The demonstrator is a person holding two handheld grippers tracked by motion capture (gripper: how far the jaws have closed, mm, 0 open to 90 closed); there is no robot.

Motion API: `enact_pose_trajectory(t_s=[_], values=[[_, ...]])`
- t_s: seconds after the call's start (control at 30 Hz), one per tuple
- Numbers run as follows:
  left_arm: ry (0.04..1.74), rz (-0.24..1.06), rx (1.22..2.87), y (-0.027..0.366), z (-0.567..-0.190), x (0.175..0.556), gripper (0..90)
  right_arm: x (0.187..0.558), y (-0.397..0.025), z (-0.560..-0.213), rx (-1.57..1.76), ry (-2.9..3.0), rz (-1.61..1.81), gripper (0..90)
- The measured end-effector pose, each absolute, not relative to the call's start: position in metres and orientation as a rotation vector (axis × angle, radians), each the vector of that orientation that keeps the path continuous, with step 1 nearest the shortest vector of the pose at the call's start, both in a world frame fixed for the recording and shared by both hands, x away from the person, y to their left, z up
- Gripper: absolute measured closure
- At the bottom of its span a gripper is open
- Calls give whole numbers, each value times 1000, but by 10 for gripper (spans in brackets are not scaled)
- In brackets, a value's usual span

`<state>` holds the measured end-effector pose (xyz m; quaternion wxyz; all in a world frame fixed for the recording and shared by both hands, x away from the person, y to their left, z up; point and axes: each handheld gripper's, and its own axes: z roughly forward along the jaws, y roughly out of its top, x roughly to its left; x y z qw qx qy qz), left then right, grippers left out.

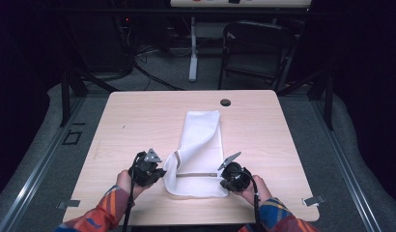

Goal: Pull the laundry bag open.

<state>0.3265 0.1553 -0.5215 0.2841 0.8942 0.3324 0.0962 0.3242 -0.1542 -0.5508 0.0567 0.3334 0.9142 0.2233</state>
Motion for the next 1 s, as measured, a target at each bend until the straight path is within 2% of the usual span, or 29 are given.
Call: enact_pose_trajectory(t_s=[0.37,1.0], values=[[885,266,2406,155,-522,326,884,346,-146,-556,997,2700,714,900],[889,223,2462,155,-527,327,884,346,-151,-553,1036,2707,637,900]])
